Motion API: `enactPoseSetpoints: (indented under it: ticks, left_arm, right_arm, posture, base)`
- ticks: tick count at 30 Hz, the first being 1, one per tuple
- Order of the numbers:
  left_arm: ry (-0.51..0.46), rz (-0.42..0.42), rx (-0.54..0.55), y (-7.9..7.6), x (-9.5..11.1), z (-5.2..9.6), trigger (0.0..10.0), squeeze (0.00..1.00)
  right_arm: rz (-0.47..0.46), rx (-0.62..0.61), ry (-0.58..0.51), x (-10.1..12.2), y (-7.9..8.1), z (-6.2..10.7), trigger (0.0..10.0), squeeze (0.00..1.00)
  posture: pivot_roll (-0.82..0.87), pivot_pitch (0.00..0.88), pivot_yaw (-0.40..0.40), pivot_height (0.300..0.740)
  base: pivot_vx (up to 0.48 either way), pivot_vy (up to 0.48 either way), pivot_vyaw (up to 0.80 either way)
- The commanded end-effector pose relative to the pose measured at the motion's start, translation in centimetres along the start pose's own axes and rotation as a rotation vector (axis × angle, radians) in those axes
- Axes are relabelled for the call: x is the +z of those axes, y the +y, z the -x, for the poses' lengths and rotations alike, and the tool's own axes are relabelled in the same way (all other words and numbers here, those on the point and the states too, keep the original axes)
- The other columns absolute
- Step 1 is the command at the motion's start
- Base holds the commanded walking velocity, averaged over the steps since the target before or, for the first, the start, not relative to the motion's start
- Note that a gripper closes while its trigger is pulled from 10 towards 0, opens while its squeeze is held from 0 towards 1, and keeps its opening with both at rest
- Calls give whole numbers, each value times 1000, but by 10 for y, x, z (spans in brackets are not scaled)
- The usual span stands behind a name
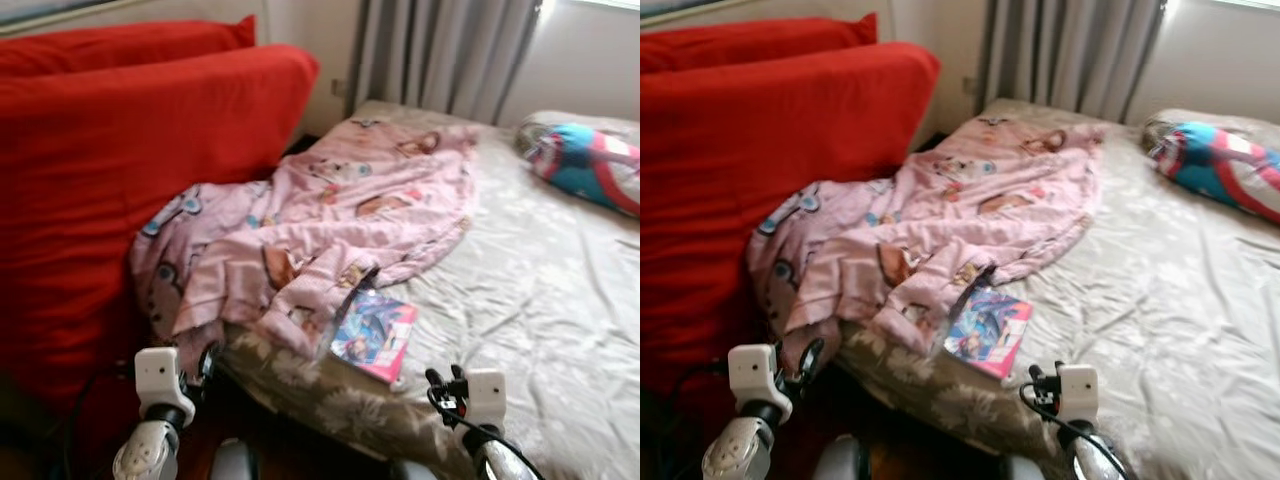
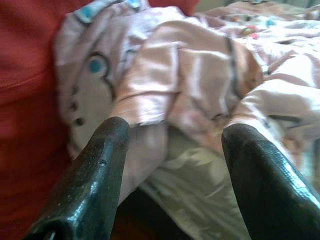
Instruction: Clean up the room
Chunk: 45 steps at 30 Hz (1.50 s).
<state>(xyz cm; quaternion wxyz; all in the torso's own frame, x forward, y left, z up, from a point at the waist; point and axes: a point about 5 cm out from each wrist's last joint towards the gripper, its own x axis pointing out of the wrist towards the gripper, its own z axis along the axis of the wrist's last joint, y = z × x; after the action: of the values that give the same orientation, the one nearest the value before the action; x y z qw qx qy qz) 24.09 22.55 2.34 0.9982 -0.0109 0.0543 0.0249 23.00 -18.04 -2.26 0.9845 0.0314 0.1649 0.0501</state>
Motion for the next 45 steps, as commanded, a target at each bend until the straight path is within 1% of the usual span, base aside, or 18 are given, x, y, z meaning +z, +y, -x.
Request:
enactPoseSetpoints:
  ticks: [1, 8, 12, 17, 23, 27, 30, 32, 38, 45]
  left_arm:
    - [16, -3, -18, -2, -1, 0, 10000, 0]
    - [13, -7, -24, -1, 2, -3, 10000, 0]
    - [13, -10, -25, 0, 3, -4, 10000, 0]
    - [12, -8, -21, 0, 5, -5, 10000, 0]
    - [15, -11, -21, 0, 6, -7, 10000, 0]
    - [13, -11, -18, 0, 6, -7, 10000, 0]
    - [14, -12, -20, 1, 7, -8, 10000, 0]
    - [13, -17, -27, 1, 8, -8, 10000, 0]
    - [12, -17, -34, 0, 8, -9, 10000, 0]
    - [7, -18, -50, -2, 11, -11, 10000, 0]
  right_arm:
    - [-14, -7, -1, -2, -2, 3, 10000, 0]
    - [-21, -9, -6, -3, 0, 3, 10000, 0]
    - [2, 17, 10, -3, 3, 2, 10000, 0]
    - [-23, 1, 10, -4, 2, 2, 10000, 0]
    - [-16, 4, 18, -5, 2, 2, 10000, 0]
    - [-4, 31, 15, -5, 4, 3, 10000, 0]
    - [-21, 35, 13, -5, 5, 2, 10000, 0]
    - [-43, 24, 16, -6, 5, 2, 10000, 0]
    - [-51, 0, 11, -4, 2, 0, 10000, 0]
    - [-68, -10, 18, -2, 3, -4, 10000, 0]
  posture:
    - [-19, 0, -62, 604]
    - [-16, 0, -56, 604]
    - [-14, 0, -56, 604]
    - [-13, 0, -53, 604]
    - [-13, 0, -52, 604]
    - [-11, 0, -52, 604]
    - [-10, 0, -53, 604]
    - [-11, 0, -52, 604]
    - [-11, 0, -49, 604]
    - [-11, 0, -44, 604]
  base:
    - [0, 0, 0]
    - [0, 0, 0]
    - [0, 0, 0]
    - [0, 0, 91]
    - [0, 0, 0]
    - [0, 0, 670]
    - [0, 0, 763]
    - [272, 0, 0]
    - [306, 0, 0]
    - [348, 0, 0]
